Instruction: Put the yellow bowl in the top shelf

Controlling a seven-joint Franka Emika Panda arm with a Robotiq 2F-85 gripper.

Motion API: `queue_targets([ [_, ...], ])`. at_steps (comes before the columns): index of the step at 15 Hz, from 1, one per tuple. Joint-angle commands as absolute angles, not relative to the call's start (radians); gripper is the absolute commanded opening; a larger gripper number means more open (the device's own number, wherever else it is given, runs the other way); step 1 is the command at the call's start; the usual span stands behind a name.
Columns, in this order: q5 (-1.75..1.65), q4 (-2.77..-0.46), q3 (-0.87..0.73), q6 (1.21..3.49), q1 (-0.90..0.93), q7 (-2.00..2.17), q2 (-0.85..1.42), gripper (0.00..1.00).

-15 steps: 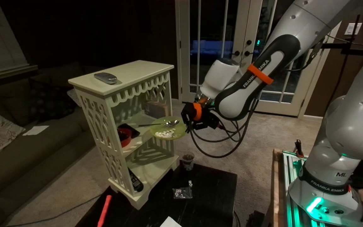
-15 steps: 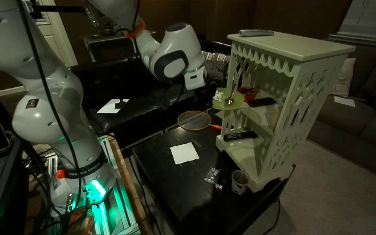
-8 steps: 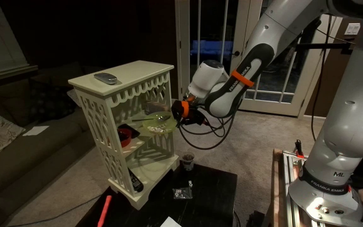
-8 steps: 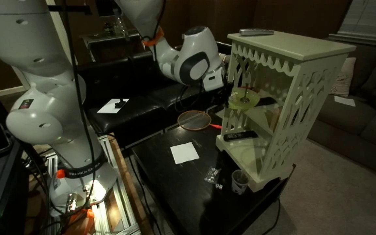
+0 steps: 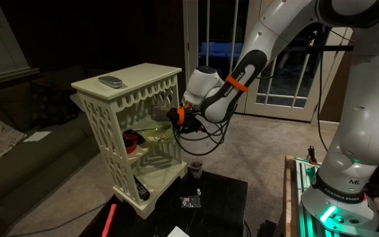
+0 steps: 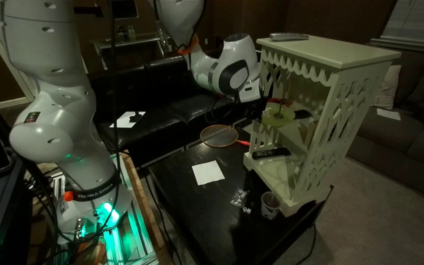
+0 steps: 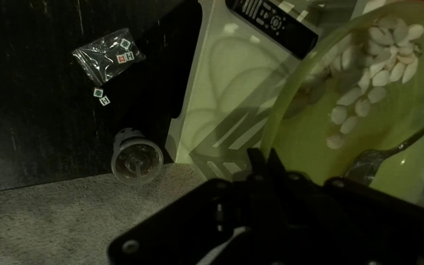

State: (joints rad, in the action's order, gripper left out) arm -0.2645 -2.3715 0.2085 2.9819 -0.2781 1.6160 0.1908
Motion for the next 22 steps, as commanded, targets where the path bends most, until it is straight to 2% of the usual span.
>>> queue_targets([
  [1, -0.3, -2.315, 0.169, 2.992, -0.26, 1.657, 0.24, 0.01],
  [13, -0.263, -2.039, 0.132, 2.938, -0.232, 1.655, 0.456, 0.01],
  [14, -0.128, -2.02, 0.036, 2.94, -0.133, 1.564, 0.463, 0.01],
  [22, -0.016, -1.883, -0.206, 2.868, 0.065, 1.58, 0.573, 0.01],
])
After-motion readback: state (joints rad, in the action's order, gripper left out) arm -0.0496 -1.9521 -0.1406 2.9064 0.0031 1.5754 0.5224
